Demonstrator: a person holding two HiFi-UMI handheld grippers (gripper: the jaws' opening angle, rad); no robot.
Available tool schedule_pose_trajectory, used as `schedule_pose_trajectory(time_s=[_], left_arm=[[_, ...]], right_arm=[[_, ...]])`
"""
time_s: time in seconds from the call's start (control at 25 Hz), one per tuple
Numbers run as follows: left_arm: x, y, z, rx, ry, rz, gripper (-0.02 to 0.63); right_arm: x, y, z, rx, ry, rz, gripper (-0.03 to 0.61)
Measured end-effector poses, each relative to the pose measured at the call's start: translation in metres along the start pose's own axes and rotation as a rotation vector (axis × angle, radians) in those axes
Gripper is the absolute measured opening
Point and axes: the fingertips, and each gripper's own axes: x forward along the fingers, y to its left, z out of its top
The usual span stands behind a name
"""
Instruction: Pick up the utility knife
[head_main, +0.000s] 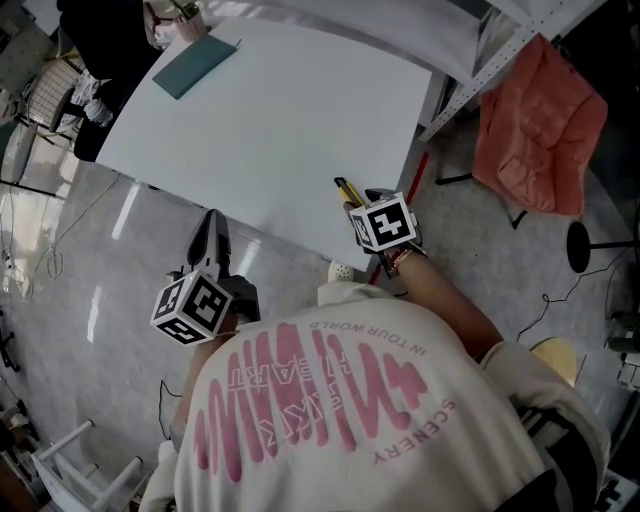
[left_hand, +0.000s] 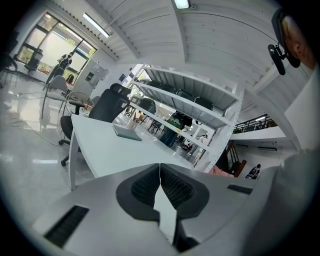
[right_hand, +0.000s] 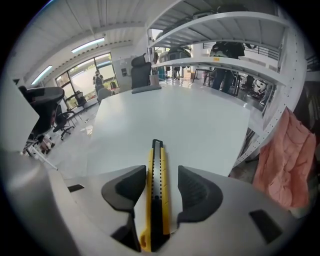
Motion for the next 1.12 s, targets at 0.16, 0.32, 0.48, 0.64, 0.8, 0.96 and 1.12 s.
schedule_pose_trajectory(time_s=[0.16,0.32,0.48,0.64,0.8,0.96,1.12], left_arm=[[-0.007,0.002,-0.001,0.0,-0.002,0.0,0.025],[-0.011,-0.003,0.0,0.003,-0.003,-0.015,0.025],[-0.014,-0.006,0.0,0.004,0.002,-0.021,0.025],[-0.018,-0.011,0.0,0.007,0.006,-0.025,0.025],[-0.025,-0.018,0.003,0.003,-0.002,-0.034,0.025],[-0.031,-0.029,0.009,0.008,-0.021,-0.05,0.025],[-0.042,-0.044,0.012,0.028,-0.025,-0.079,0.025]], right_arm=[[-0.002,0.005,-0.004,0.006,0.017,-0.005,0.194],[-0.005,0.008,-0.006,0.007,0.031,-0.004,0.139],[-0.007,0.01,-0.008,0.019,0.049,-0.008,0.135],[-0.011,0.012,-0.009,0.048,0.052,0.003,0.133],[-0.018,0.013,-0.018,0.074,0.044,0.011,0.132],[-0.031,0.009,-0.025,0.109,0.033,0.008,0.132],[-0.055,0.011,-0.021,0.147,-0.018,0.007,0.132]])
